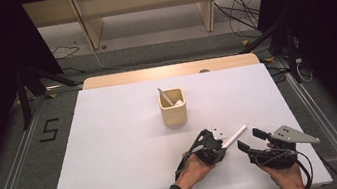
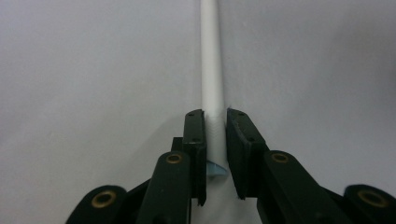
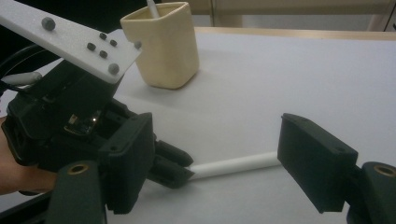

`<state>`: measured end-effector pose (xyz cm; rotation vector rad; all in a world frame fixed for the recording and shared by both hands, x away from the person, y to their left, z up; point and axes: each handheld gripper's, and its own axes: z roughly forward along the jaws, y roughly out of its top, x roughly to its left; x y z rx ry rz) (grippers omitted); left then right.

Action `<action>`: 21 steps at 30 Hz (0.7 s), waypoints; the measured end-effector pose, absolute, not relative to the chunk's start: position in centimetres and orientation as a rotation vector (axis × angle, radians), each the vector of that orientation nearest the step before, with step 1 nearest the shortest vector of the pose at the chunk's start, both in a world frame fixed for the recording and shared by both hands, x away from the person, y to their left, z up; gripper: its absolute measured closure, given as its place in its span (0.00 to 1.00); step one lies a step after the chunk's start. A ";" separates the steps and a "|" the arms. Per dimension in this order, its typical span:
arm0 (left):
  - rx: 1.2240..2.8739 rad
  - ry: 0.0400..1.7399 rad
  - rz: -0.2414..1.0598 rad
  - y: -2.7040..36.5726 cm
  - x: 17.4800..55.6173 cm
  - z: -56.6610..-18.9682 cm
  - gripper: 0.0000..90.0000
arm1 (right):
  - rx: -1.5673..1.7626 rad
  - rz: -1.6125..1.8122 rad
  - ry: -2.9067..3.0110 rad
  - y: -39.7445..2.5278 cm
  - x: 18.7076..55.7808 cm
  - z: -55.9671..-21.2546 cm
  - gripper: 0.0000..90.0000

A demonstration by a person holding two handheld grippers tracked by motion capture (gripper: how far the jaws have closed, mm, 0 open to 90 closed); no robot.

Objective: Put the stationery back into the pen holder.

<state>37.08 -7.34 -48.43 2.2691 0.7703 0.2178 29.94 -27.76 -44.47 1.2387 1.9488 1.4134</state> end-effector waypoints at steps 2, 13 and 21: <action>2.263 0.773 0.206 -7.2 37.2 -48.5 0.87 | 1.241 1.416 1.945 -27.8 29.9 -44.4 0.31; 2.220 0.807 0.169 -4.1 38.4 -47.7 0.87 | 1.244 1.414 1.936 -28.0 29.9 -44.3 0.31; 2.199 0.804 0.153 -0.8 38.5 -46.6 0.87 | 1.227 1.416 1.940 -27.7 29.9 -44.3 0.31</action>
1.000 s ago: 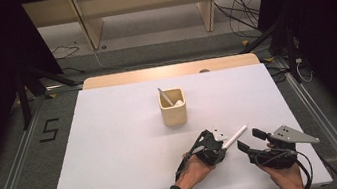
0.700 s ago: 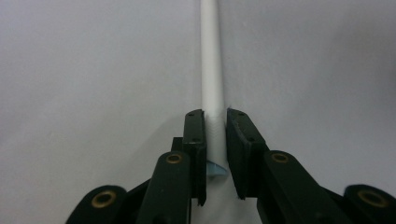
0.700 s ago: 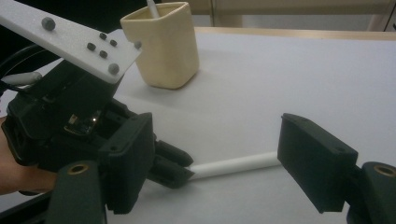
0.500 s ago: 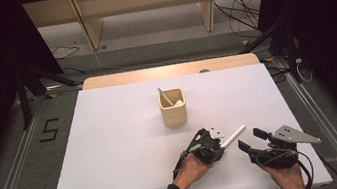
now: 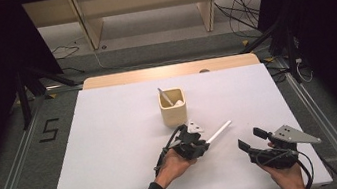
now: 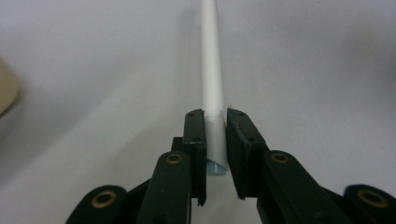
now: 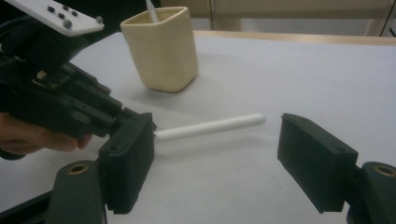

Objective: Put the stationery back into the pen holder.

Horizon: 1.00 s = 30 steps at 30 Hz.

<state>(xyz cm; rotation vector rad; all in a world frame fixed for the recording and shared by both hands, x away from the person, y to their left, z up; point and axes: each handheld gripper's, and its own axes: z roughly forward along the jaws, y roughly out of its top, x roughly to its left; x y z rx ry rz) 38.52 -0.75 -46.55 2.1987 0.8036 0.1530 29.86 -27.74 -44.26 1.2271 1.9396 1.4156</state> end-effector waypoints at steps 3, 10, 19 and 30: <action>2.193 0.804 0.150 0.7 38.4 -46.1 0.87 | 1.211 1.403 1.949 -27.4 29.8 -44.3 0.31; 2.201 0.787 0.148 3.3 37.7 -44.8 0.87 | 1.136 1.375 1.985 -26.0 29.6 -44.1 0.30; 2.202 0.783 0.142 5.8 36.9 -43.8 0.87 | 1.010 1.339 2.023 -23.9 29.3 -43.8 0.30; 2.233 0.756 0.124 7.3 36.0 -43.0 0.87 | 0.738 1.159 2.075 -19.6 29.1 -43.8 0.30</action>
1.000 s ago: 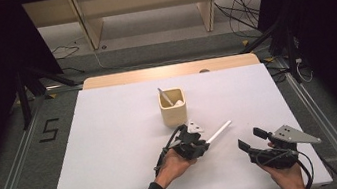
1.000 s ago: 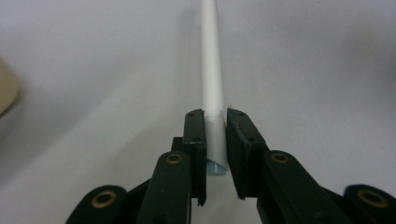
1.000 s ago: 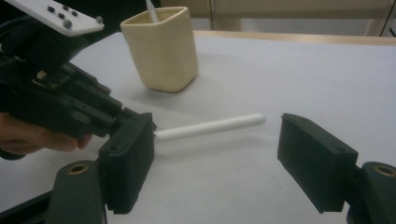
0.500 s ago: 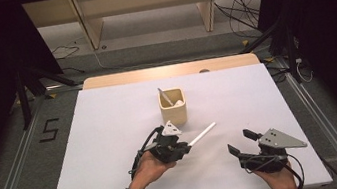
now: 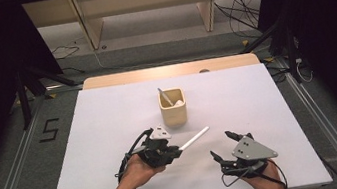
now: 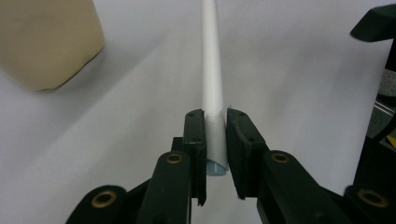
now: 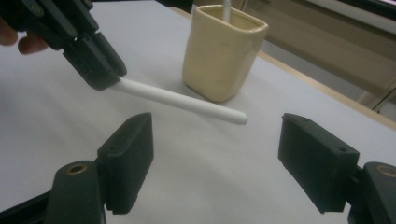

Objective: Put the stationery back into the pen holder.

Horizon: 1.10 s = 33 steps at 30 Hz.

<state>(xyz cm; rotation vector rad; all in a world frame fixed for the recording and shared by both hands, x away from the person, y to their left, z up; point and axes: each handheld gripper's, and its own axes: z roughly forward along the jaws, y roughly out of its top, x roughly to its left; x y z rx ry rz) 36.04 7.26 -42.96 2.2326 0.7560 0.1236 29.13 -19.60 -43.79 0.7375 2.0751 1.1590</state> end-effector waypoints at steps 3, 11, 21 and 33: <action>2.246 0.747 0.116 7.5 35.9 -42.8 0.87 | 0.640 1.089 2.079 -18.1 29.0 -43.9 0.30; 2.263 0.739 0.093 7.8 35.4 -42.5 0.87 | 0.378 0.858 2.076 -14.7 29.1 -45.1 0.31; 2.299 0.706 0.067 7.6 35.0 -42.2 0.87 | 0.139 0.635 2.021 -12.0 28.8 -46.8 0.39; 2.327 0.688 0.048 7.4 34.7 -42.1 0.87 | -0.034 0.504 1.991 -10.4 28.2 -48.0 0.56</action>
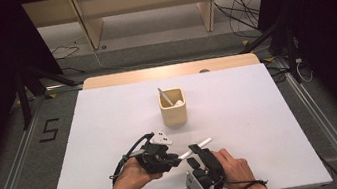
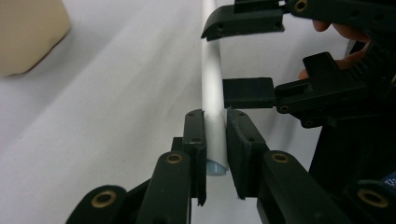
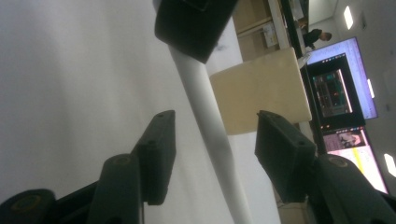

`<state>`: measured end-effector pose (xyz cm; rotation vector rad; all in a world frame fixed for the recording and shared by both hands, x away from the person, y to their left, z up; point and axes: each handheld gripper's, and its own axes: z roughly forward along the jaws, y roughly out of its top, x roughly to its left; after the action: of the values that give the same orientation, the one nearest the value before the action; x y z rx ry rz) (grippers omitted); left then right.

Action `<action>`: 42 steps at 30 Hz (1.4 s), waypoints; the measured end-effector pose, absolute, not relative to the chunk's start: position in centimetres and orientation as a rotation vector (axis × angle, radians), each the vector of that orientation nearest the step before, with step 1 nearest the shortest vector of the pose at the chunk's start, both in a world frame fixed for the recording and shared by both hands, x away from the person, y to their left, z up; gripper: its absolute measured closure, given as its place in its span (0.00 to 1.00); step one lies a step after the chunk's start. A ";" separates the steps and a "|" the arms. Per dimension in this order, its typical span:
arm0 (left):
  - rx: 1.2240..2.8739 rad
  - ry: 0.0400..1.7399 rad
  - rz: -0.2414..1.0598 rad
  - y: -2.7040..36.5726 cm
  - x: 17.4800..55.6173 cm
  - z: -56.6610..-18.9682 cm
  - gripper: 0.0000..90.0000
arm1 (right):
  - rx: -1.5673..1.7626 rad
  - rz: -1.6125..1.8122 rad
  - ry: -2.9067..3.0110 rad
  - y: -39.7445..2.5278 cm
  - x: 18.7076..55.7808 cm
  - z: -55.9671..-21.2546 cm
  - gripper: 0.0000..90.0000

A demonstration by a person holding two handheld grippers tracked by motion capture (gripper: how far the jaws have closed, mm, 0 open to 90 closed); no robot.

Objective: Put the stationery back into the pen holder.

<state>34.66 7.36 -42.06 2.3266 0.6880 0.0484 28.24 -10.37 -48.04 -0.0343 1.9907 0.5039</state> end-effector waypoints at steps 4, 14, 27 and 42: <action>2.337 0.683 0.039 7.3 34.6 -42.1 0.87 | -0.086 0.469 1.982 -10.0 28.1 -48.4 0.64; 2.359 0.674 0.012 7.2 34.5 -42.2 0.87 | -0.171 0.409 1.962 -9.3 27.8 -49.1 0.77; 2.366 0.702 -0.022 7.4 34.9 -42.6 0.78 | -0.233 0.361 1.957 -9.2 27.8 -49.5 0.87; 2.204 0.767 0.084 12.4 34.8 -42.8 0.38 | 0.099 0.557 1.988 -12.7 30.7 -45.6 0.87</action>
<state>34.81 12.36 -42.84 2.2044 0.7674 0.0840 30.65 -12.72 -45.59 0.0987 1.9882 0.5569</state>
